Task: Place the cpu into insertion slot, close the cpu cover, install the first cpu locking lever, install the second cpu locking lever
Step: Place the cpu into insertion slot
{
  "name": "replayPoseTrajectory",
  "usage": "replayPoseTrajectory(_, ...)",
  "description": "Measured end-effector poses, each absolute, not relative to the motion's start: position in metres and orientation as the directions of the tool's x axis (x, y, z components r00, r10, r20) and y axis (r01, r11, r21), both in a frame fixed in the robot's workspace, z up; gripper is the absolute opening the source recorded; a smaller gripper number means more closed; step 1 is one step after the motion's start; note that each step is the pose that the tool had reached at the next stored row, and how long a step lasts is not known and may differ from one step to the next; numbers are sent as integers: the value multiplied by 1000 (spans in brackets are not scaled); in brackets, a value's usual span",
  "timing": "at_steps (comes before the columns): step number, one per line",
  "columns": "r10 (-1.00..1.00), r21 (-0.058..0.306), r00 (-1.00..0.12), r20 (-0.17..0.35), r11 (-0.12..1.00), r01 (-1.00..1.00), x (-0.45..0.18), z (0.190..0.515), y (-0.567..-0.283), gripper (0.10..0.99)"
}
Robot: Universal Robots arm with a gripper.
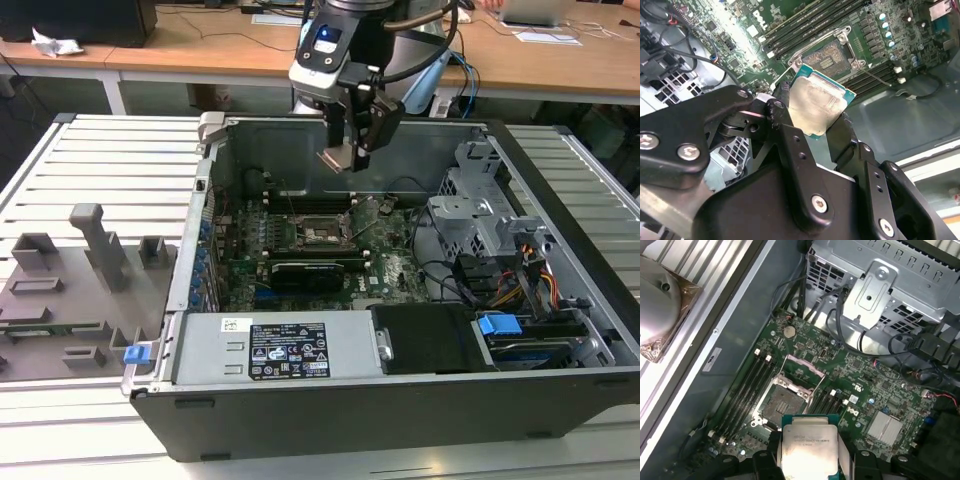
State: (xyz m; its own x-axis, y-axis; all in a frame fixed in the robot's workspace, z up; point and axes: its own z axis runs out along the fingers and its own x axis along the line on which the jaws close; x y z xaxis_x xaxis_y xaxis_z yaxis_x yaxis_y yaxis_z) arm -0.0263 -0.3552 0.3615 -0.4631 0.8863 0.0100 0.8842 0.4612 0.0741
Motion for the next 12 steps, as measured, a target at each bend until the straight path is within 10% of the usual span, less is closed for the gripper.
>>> replayPoseTrajectory(12, 936, 74, -351, 10, 350, 934, -26, 359, -355, 537)
